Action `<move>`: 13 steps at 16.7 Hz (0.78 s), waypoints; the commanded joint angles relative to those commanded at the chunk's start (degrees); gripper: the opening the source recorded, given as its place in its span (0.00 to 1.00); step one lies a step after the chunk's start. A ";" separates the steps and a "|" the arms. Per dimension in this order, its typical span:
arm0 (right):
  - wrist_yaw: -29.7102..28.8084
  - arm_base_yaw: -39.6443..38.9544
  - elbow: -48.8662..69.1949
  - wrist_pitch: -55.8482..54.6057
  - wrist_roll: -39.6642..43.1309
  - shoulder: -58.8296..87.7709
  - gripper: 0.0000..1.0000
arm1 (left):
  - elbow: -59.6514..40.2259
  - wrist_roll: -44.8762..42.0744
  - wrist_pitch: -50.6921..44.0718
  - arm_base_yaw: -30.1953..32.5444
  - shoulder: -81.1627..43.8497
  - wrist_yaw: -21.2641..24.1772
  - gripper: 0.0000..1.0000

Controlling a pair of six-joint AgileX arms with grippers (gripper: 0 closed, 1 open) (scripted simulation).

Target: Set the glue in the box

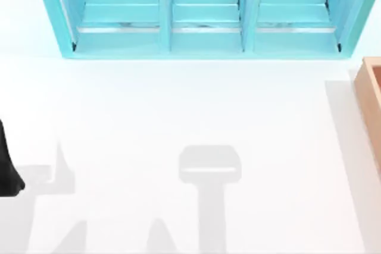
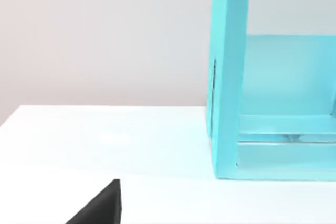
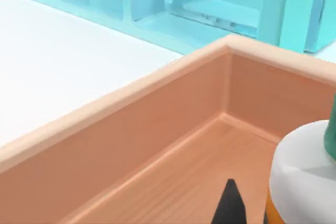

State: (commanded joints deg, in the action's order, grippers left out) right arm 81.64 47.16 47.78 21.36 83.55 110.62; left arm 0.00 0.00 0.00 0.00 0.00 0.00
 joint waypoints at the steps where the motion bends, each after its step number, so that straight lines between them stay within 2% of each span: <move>1: 0.56 -0.79 -0.44 -2.15 -1.85 -0.07 0.00 | 0.00 0.00 0.00 0.00 0.00 0.00 1.00; 4: 1.65 -2.19 -1.09 -5.75 -4.70 -0.15 0.00 | 0.00 0.00 0.00 0.00 0.00 0.00 1.00; 9: 1.69 -2.24 -1.11 -5.87 -4.79 -0.15 0.00 | 0.00 0.00 0.00 0.00 0.00 0.00 1.00; 13: 1.69 -2.24 -1.11 -5.87 -4.79 -0.15 0.30 | 0.00 0.00 0.00 0.00 0.00 0.00 1.00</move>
State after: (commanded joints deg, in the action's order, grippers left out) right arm 83.33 44.92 46.68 15.49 78.76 110.46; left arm 0.00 0.00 0.00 0.00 0.00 0.00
